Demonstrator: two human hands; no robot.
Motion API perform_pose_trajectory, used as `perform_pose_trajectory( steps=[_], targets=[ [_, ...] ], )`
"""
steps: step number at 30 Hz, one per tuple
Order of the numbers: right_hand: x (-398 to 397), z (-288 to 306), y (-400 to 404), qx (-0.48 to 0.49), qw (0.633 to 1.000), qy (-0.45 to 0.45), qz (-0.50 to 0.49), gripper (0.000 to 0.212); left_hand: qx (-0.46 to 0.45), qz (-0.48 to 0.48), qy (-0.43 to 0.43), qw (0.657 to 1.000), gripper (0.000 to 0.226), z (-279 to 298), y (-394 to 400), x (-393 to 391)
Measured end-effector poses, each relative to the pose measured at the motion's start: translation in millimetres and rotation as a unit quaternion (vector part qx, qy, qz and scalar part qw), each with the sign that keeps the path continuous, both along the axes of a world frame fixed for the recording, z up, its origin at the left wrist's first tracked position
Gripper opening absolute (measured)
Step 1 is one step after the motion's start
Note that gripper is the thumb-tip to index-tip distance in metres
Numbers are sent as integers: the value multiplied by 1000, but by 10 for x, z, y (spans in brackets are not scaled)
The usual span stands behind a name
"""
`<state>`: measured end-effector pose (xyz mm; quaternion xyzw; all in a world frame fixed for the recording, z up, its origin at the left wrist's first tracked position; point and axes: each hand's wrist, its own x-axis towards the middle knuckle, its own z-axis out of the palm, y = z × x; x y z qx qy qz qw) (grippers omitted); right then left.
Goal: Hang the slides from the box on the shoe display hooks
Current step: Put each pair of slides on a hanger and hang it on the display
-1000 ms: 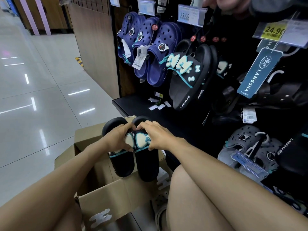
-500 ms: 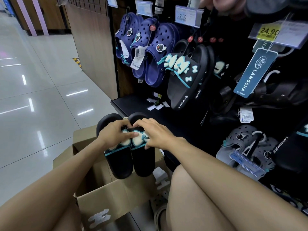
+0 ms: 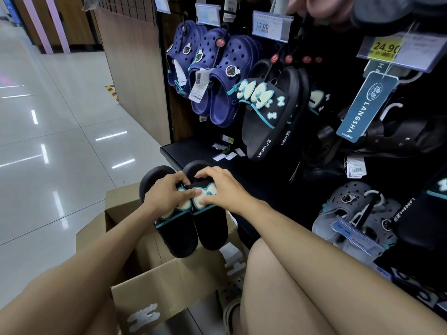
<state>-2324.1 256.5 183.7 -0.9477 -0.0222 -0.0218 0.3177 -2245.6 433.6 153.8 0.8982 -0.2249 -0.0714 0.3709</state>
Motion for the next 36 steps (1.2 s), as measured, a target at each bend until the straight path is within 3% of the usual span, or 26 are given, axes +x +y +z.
perform_pose_trajectory(
  steps=[10,17,26,36],
  targets=[
    [-202,-93,-412,115,988,-20,-98,29,-13,10,-14,1000,30,69,-291,-182],
    [-673,-356,-925,197,953,0,-229,19,-28,-10,-11,999,32,43,-562,-233],
    [-1304,-982,-1412,219,925,79,-299,13,-15,-15,23,999,34,-95,-1059,-422],
    [-2095,-1887,-1774,237,865,150,-415,4,-7,-47,65,997,38,-87,-1817,-684]
  ],
)
